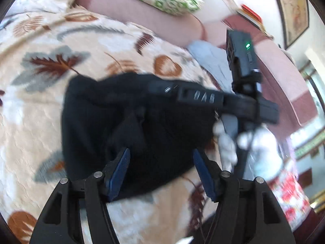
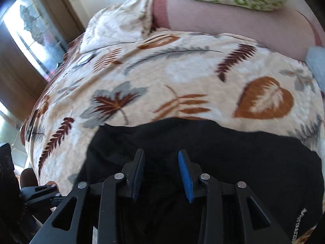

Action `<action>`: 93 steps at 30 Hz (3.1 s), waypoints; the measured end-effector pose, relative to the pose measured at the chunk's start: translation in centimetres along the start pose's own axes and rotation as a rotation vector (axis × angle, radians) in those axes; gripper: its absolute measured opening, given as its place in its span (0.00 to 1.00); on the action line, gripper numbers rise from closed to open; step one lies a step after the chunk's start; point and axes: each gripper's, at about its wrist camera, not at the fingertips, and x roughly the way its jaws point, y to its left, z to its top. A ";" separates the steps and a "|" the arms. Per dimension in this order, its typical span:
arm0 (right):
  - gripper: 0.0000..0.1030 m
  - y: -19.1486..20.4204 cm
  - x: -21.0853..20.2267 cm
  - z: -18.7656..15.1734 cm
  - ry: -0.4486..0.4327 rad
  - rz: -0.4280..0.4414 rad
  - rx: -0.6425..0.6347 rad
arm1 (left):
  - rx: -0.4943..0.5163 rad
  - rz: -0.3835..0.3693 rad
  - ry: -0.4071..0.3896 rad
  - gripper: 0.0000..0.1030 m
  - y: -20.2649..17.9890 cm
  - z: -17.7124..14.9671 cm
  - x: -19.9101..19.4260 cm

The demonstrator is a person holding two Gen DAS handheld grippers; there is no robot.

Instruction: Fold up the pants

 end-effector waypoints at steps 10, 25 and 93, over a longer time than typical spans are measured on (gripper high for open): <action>0.37 2.0 -4.7 -0.8 -0.133 0.130 0.052 | -0.187 0.156 -0.060 0.65 5.9 -0.3 -3.5; 0.18 6.5 0.9 -5.3 -0.030 0.161 0.102 | -0.186 0.210 -0.065 0.65 7.1 -2.8 -5.2; 0.56 -11.4 -11.4 -18.1 -0.512 -0.059 0.752 | 0.435 0.239 0.103 0.73 -11.9 13.6 11.2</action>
